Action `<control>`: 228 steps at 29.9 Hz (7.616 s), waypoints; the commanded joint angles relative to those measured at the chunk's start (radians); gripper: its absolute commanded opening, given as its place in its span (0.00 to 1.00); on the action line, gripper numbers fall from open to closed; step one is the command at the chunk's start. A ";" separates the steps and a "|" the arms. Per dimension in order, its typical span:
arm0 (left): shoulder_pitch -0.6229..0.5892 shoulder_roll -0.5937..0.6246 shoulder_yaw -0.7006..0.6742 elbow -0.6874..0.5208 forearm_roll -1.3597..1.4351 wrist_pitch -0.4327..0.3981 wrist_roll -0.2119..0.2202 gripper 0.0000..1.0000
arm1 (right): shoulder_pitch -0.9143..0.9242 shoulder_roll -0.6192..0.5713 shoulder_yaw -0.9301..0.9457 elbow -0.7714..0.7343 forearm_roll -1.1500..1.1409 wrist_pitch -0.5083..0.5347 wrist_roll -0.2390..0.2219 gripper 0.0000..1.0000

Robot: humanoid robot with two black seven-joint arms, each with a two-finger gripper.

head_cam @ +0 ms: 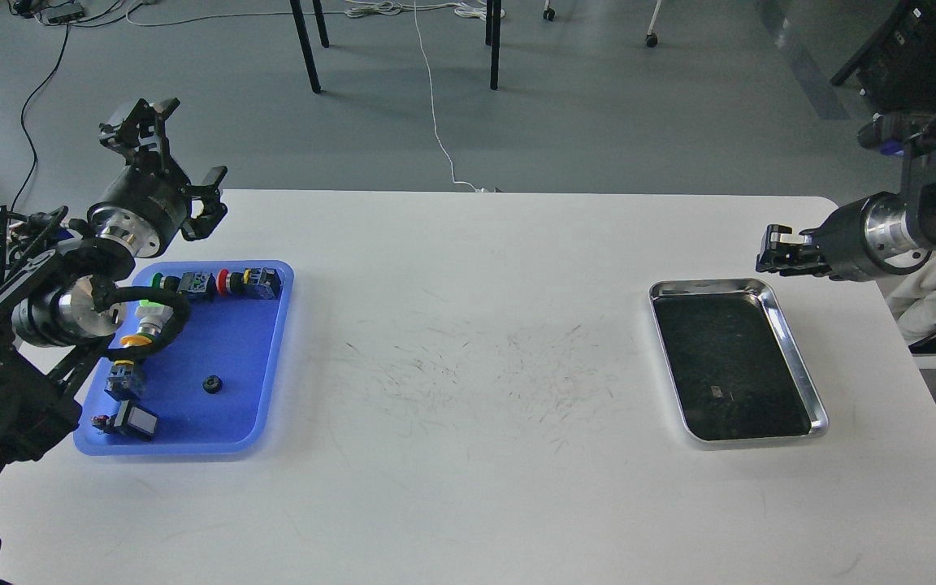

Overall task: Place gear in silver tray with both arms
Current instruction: 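Lower the gear into the silver tray and open the right gripper, then withdraw the right arm away from the silver tray, then reach the left gripper into the blue tray and grasp another black gear, then lift the gear and carry it toward the silver tray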

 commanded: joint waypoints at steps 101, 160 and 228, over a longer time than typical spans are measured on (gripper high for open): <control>0.017 0.594 0.584 -0.562 1.703 -0.103 -0.063 0.95 | -0.830 0.065 1.067 -0.252 1.319 0.000 0.174 0.92; 0.023 0.411 0.739 -0.164 1.754 0.015 -0.158 0.27 | -0.842 0.060 1.059 -0.252 1.280 0.000 0.174 0.92; -0.169 -0.474 0.739 -0.121 1.684 -0.046 0.155 0.10 | -0.842 0.036 1.067 -0.268 1.256 0.000 0.174 0.93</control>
